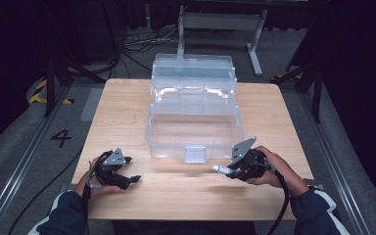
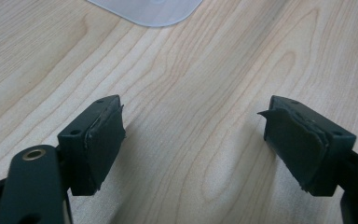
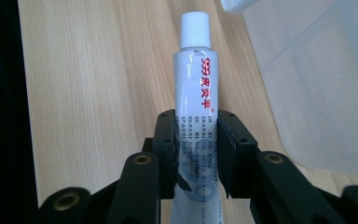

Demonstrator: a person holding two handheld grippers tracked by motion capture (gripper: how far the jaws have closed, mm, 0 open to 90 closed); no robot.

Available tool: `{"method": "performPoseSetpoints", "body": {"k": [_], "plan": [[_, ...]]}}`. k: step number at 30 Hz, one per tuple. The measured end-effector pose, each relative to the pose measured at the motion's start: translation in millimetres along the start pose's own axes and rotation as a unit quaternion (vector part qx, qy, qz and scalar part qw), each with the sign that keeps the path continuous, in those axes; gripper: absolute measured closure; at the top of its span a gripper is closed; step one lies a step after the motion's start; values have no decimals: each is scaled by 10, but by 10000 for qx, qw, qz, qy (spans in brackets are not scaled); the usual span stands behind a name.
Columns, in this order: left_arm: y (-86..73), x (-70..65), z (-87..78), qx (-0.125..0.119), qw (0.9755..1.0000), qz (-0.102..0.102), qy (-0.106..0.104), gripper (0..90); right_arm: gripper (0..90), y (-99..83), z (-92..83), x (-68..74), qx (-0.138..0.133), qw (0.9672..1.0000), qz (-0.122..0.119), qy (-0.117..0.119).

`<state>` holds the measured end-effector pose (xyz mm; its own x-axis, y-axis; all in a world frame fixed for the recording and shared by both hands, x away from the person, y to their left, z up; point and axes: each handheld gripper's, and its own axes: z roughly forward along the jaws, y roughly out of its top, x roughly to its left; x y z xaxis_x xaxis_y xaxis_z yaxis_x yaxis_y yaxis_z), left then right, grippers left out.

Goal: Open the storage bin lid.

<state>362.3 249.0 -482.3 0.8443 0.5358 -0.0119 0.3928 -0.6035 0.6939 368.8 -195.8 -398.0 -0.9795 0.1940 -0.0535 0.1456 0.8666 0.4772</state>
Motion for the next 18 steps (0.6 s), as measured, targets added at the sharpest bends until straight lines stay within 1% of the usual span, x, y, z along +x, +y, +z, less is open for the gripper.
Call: {"method": "performPoseSetpoints", "body": {"k": [1,2,5,8,9,13,17,18], "plan": [[0,0,0,0,10000,0,0,202,714,0,0,0,0,10000,0,0],[0,0,0,0,10000,-1,2,202,714,-5,-49,-7,-79,10000,28,-40],[0,0,0,1,10000,-4,-1,201,714,-10,-85,-10,-123,9999,64,-74],[0,-1,0,0,10000,-4,3,202,714,-23,-157,-13,-289,9994,96,-147],[0,-2,0,1,10000,-8,6,202,714,-23,-157,-13,-289,9994,96,-147],[-1,-3,0,-1,10000,-22,10,202,714,-33,-238,-26,-464,9986,135,-224],[0,-2,1,-1,10000,-13,6,201,714,-41,-283,-28,-533,9980,173,-284],[1,-1,1,1,10000,-13,7,201,714,-45,-312,-30,-597,9976,173,-308]]}}
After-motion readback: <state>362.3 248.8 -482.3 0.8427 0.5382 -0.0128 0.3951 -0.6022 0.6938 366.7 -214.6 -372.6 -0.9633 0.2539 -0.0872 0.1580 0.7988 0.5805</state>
